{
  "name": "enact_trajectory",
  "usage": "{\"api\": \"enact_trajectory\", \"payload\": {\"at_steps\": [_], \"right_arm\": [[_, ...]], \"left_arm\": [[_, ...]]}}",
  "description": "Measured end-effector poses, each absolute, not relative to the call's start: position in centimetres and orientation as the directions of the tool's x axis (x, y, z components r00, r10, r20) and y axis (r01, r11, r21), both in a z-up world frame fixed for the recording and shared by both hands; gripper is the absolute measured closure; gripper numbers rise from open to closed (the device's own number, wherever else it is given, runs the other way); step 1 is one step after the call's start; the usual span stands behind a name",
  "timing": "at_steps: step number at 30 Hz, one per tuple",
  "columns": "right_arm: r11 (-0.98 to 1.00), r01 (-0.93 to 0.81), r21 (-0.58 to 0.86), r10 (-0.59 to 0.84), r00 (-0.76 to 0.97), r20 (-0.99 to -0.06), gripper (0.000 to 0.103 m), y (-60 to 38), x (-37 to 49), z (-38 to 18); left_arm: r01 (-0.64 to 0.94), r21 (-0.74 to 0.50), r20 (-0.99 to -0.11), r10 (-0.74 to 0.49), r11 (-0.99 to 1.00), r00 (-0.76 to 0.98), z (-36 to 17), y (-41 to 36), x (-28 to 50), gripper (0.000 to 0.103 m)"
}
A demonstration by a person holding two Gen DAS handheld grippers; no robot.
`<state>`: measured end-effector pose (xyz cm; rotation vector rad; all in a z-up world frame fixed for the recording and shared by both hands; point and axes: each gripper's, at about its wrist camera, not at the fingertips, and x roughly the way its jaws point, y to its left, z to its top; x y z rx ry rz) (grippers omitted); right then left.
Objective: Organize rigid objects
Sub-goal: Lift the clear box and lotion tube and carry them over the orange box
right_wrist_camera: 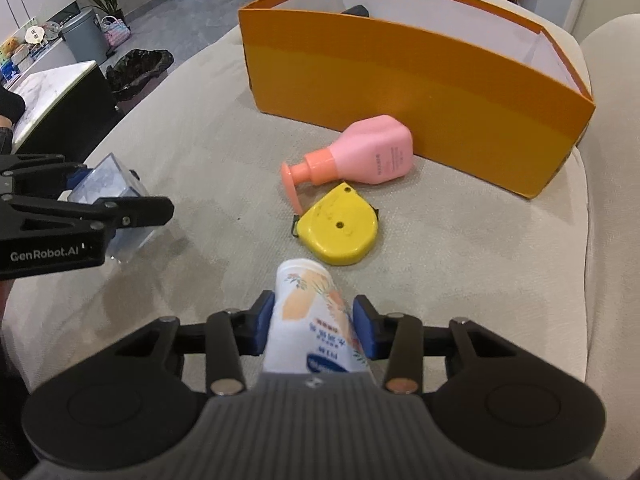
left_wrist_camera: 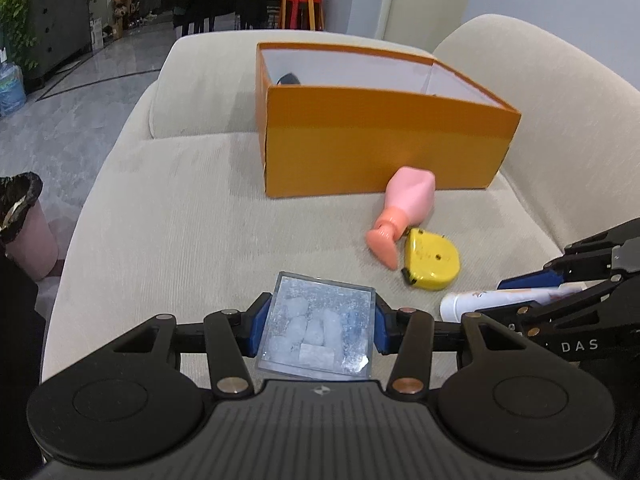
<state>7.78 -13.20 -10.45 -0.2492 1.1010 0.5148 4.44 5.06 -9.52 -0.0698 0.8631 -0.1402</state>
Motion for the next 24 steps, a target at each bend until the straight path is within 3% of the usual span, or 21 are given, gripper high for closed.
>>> {"api": "enact_trajectory", "payload": {"at_steps": [3,6,24], "right_arm": [[0.856,-0.514,0.062,0.271,0.343,-0.899,0.073,-13.5,7.8,-10.0],[0.855,-0.514,0.071,0.271,0.326,-0.905,0.076,-13.6,7.9,-10.0],[0.843,-0.537,0.039,0.273,0.364,-0.89,0.078,-13.5,9.2,-5.6]], "left_arm": [[0.096,-0.119,-0.749,-0.153,0.988,0.645,-9.3,4.9,4.6,0.047],[0.092,-0.127,-0.749,-0.156,0.988,0.643,-9.3,4.9,4.7,0.047],[0.129,-0.114,-0.708,-0.172,0.985,0.685,-5.5,4.7,6.8,0.047]]}}
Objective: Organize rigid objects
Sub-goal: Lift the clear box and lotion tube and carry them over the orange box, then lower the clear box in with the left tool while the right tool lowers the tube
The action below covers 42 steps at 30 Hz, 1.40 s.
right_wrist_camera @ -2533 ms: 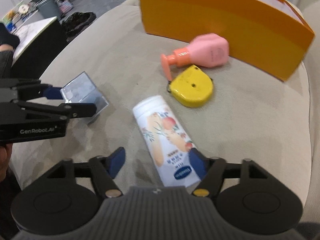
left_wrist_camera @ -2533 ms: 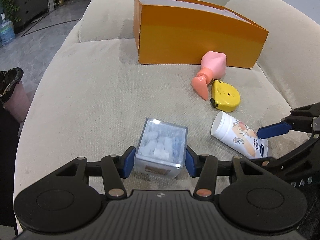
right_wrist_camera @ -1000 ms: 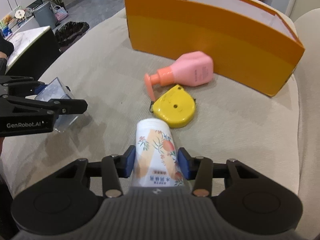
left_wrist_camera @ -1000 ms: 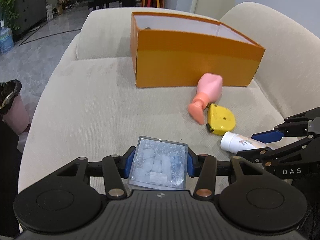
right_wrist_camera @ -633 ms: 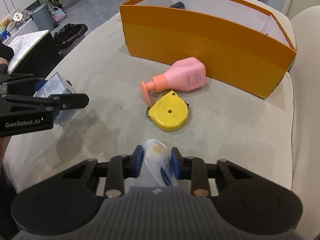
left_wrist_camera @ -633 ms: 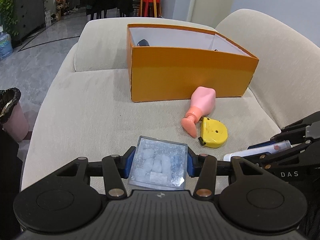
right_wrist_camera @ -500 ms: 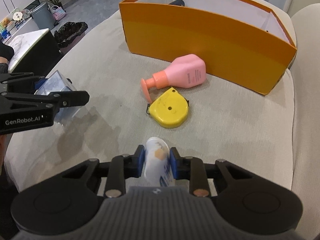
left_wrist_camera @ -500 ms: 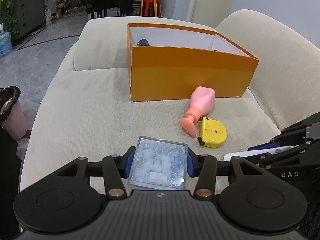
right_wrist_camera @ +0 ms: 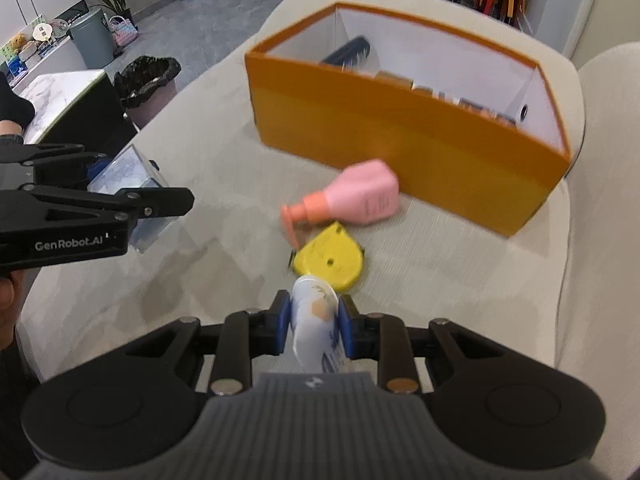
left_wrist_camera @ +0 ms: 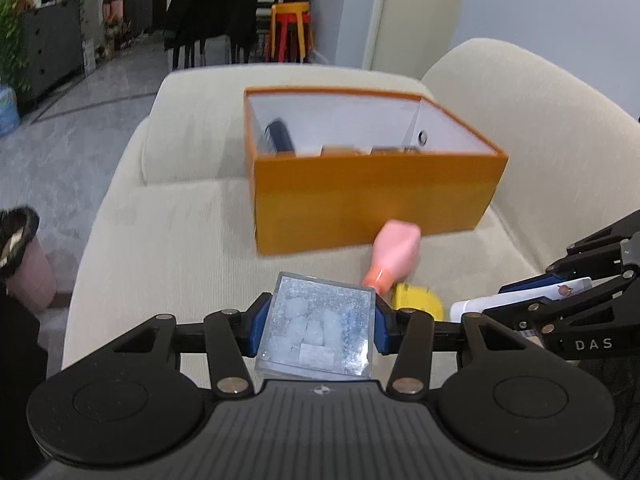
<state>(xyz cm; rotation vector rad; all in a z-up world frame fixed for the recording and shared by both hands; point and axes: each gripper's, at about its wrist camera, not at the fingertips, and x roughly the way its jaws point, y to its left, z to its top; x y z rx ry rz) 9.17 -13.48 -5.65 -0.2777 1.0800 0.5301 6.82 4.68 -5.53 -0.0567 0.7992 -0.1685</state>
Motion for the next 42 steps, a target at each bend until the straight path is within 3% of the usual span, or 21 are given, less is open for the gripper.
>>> {"api": "enact_trajectory", "payload": {"at_steps": [19,42], "right_arm": [[0.871,-0.49,-0.009,0.289,0.528,-0.798,0.078,-14.6,16.2,4.1],[0.906,-0.422,-0.018,0.234,0.537,-0.811,0.078,-15.2,26.8,2.2]], "left_arm": [[0.214,-0.119,-0.658,-0.238,0.97,0.715,0.8,2.4,15.8,0.047],[0.211,-0.134,-0.72,-0.241,0.968,0.651,-3.1,0.0,25.0,0.047]]}}
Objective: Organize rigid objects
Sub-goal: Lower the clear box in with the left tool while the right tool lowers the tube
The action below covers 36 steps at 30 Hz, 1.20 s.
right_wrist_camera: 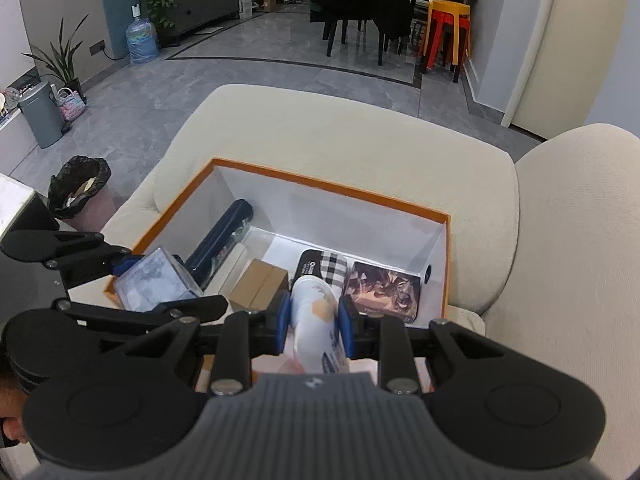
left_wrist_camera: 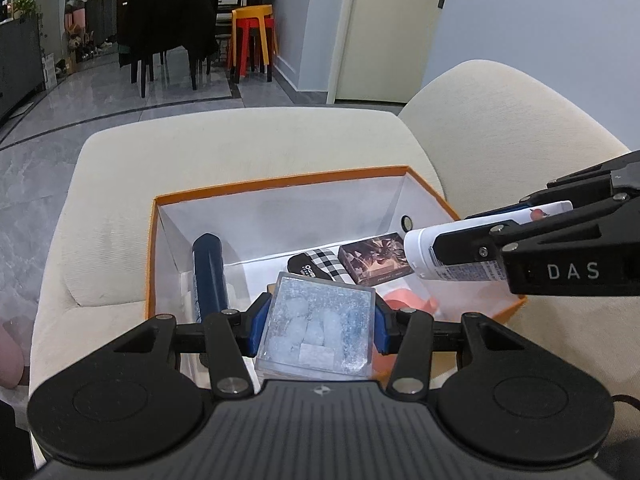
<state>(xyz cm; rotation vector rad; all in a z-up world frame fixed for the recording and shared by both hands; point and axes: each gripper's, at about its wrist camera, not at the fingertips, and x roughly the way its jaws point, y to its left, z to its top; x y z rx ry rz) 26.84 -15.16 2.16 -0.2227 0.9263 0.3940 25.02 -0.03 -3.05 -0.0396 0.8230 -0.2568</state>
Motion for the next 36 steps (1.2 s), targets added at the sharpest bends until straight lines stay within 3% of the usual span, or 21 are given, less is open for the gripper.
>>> {"api": "enact_trajectory", "payload": {"at_steps": [36], "right_arm": [[0.903,-0.43,0.02,0.218,0.415,-0.883,0.078,-13.2,37.2,-7.2]], "left_arm": [[0.15,-0.075,-0.827,-0.146,0.986,0.544,-8.8,-0.2,33.3,0.048]]}}
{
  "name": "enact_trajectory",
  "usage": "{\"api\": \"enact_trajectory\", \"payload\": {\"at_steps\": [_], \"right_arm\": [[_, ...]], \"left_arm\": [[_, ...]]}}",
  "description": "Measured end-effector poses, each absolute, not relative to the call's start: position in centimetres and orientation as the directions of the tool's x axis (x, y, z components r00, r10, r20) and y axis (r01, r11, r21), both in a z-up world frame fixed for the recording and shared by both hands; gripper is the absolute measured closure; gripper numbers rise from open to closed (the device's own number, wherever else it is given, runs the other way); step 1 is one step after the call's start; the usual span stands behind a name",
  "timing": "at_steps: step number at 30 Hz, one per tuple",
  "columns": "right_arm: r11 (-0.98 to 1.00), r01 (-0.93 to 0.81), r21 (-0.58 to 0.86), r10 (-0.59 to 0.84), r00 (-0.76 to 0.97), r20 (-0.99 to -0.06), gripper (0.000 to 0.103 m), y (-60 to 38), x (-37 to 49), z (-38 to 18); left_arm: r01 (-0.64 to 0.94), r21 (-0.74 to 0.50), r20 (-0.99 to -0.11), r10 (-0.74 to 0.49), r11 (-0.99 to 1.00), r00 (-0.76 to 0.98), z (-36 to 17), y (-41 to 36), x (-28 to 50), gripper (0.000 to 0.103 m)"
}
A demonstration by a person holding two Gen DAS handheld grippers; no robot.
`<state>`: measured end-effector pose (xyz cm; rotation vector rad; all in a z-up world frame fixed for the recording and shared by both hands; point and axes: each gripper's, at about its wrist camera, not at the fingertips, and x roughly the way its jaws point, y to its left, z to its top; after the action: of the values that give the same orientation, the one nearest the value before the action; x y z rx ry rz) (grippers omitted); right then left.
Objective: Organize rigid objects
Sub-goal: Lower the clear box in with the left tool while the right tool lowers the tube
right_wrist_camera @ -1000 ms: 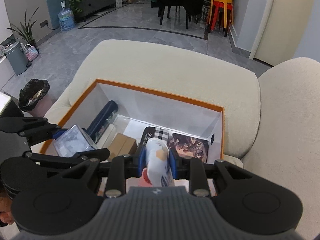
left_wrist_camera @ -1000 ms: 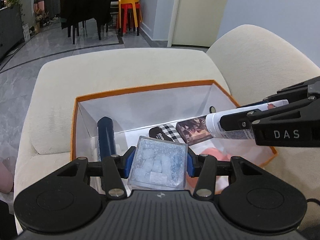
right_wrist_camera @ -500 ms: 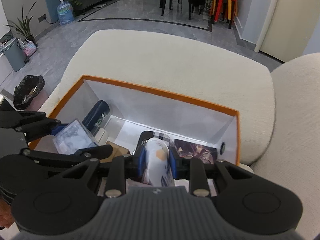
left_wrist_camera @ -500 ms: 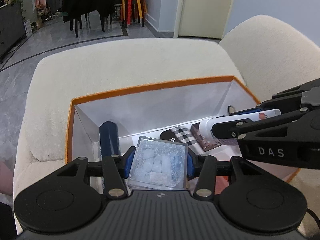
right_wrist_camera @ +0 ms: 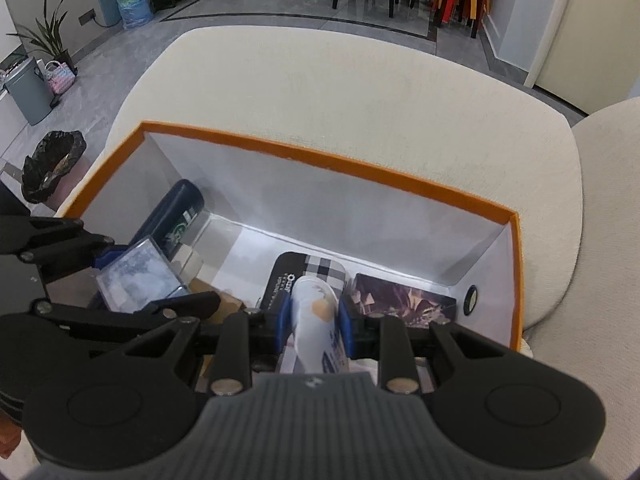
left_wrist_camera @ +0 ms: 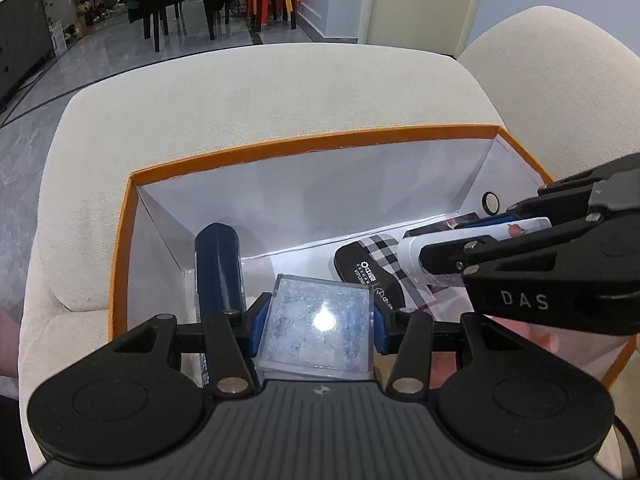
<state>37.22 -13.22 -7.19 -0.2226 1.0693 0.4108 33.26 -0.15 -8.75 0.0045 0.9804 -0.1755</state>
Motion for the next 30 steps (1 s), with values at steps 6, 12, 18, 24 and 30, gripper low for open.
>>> {"api": "enact_trajectory", "payload": {"at_steps": [6,12,18,24,30], "right_arm": [[0.911,-0.412,0.029,0.208,0.396,-0.895,0.077,-13.7,38.0,-8.1],[0.921,-0.388,-0.046,0.138,0.433,-0.891,0.068,-14.4,38.2,-8.0],[0.929,-0.354,-0.105,0.083,0.476,-0.875,0.068,-16.0,38.2,-7.1],[0.934,-0.348,-0.078,0.087,0.436,-0.896,0.07,-16.9,38.0,-7.2],[0.935,-0.349,-0.062,0.097,0.422,-0.902,0.071,-16.4,37.2,-7.5]], "left_arm": [[0.132,-0.045,-0.849,-0.108,0.99,0.518,-9.0,-0.6,33.8,0.044],[0.122,-0.028,-0.831,-0.091,0.992,0.55,-8.5,-0.4,33.5,0.029],[0.11,-0.021,-0.826,-0.079,0.994,0.558,-8.3,-0.3,33.3,0.029],[0.115,-0.014,-0.833,-0.075,0.993,0.547,-7.9,-0.5,32.9,0.029],[0.26,-0.07,-0.809,-0.207,0.963,0.55,-7.1,-2.5,32.1,0.03]]}}
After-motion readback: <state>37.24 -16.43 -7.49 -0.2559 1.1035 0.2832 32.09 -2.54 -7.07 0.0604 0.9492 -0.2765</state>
